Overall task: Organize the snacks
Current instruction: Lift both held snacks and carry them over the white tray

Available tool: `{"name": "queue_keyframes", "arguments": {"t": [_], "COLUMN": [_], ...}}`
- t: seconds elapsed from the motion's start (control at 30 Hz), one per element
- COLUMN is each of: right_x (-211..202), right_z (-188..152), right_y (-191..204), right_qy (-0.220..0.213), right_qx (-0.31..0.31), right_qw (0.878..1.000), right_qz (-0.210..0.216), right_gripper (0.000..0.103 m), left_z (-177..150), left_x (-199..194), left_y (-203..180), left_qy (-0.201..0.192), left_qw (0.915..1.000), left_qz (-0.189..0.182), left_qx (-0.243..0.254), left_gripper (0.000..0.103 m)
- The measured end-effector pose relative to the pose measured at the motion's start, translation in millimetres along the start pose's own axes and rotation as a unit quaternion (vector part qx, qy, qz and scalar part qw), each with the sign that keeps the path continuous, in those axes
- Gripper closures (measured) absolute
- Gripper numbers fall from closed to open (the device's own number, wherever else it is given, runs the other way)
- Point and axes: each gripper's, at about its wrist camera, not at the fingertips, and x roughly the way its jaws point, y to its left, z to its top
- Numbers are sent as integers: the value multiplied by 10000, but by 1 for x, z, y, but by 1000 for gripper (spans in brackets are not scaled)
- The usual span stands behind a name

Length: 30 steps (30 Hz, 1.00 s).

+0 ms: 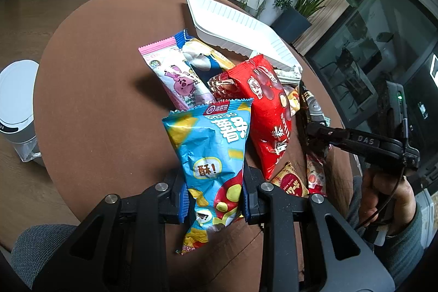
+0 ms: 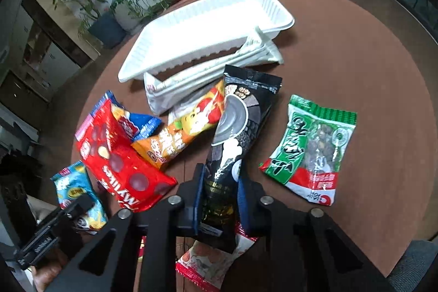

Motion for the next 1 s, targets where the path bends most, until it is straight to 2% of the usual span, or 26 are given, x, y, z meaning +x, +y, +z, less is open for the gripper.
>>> {"name": "queue_keyframes", "arguments": {"t": [0.23,0.43,0.6,0.73,0.83,0.93,1.0], "right_x": [-44,-79,-105,-106,-89,-51,-27], "right_z": [0,33,80,128,157,184,192], "right_y": [-6,-36,-83,-77,-47,-5,10], "right_qy": [-467,-1042,-1584,-1910,-1925,-1466,-1199], "right_qx": [126,341,735,530,78,-617,-849], "right_qw": [9981,9936,9846,9802,9811,9871,9890], "right_qz": [389,277,41,28,182,184,163], "right_gripper": [81,81,81,81,81,81,81], "left_z": [8,36,93,152,197,232,247], "left_x": [-17,-47,-64,-55,-36,0,32], "left_y": [10,21,21,2,-9,-20,-28], "left_qy": [-160,-493,-762,-790,-677,-375,-103], "left_qw": [9996,9983,9971,9952,9951,9951,9953], "left_qz": [-118,-147,27,221,229,334,376], "left_qx": [-189,-258,43,532,678,847,886], "left_gripper": [77,77,77,77,77,77,77]}}
